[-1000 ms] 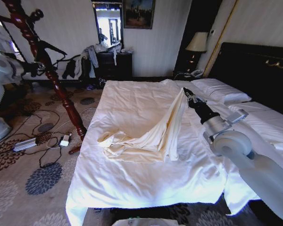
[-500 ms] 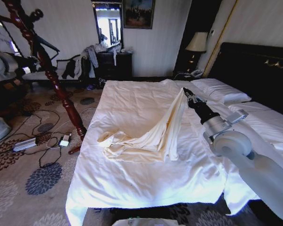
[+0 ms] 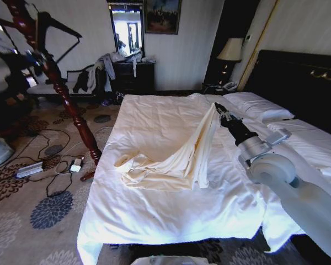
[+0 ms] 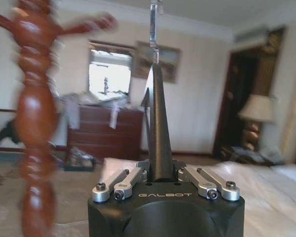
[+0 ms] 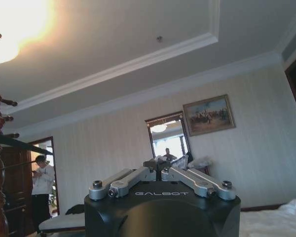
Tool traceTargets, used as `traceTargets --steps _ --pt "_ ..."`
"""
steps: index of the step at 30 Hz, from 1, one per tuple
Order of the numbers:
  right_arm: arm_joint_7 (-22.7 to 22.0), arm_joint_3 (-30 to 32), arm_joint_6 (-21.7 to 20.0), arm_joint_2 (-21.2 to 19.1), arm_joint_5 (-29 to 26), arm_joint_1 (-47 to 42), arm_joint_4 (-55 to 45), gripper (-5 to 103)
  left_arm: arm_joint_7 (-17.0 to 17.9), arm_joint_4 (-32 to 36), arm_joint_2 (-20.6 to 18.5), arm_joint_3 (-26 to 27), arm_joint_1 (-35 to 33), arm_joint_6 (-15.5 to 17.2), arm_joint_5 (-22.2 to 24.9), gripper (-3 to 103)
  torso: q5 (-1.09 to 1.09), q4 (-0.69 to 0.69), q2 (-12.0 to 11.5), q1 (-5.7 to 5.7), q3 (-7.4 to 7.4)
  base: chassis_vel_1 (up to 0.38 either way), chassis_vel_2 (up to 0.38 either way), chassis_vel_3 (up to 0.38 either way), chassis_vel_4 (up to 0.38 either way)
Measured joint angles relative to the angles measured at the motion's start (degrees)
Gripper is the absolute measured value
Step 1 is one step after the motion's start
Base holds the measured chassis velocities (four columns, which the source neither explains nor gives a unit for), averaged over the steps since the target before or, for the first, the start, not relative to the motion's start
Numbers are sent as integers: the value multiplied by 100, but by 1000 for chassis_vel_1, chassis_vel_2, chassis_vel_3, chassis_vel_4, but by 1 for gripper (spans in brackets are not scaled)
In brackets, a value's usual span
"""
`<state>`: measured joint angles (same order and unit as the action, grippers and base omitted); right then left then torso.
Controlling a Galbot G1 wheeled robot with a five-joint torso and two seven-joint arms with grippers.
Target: Pick up the clothes from the bed and hang them on the clothes hanger.
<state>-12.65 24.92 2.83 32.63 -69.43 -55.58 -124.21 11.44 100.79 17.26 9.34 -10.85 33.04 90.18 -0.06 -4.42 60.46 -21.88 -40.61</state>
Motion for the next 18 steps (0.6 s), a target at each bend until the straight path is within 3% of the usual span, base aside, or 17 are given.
traceTargets --steps 3,4,6,10,11,13,17,18 --pt "-31 23 0 69 66 -94 36 0 3 445 84 45 -319 -111 122 20 11 -3 0 1 0 0 0 0 0" --pt "-54 67 17 131 164 -151 88 0 -179 755 138 -16 -496 -147 488 20 10 -11 1 1 1 0 0 0 0" --pt "-55 74 29 158 205 -153 122 0 -268 848 151 -47 -554 -153 603 20 10 -12 0 1 1 0 0 0 0" --pt "-62 51 -8 375 322 -30 332 0 -1109 1365 224 -432 -836 -213 791 20 8 0 0 0 0 0 0 0 0" --pt "-62 51 -8 375 322 -30 332 0 -1109 1365 224 -432 -836 -213 791 20 8 0 0 0 0 0 0 0 0" --pt "-121 37 -107 473 396 37 428 0 -1596 1642 361 -612 -959 -181 766 20 7 -5 0 1 0 0 0 0 0" --pt "-272 42 -296 564 421 100 488 0 -1902 1750 481 -853 -1015 -132 629 20 9 -7 0 0 0 0 0 0 0" --pt "-431 68 -496 611 464 161 556 0 -2136 1744 520 -1066 -1068 -24 444 20 7 -6 0 0 -1 0 0 0 0"
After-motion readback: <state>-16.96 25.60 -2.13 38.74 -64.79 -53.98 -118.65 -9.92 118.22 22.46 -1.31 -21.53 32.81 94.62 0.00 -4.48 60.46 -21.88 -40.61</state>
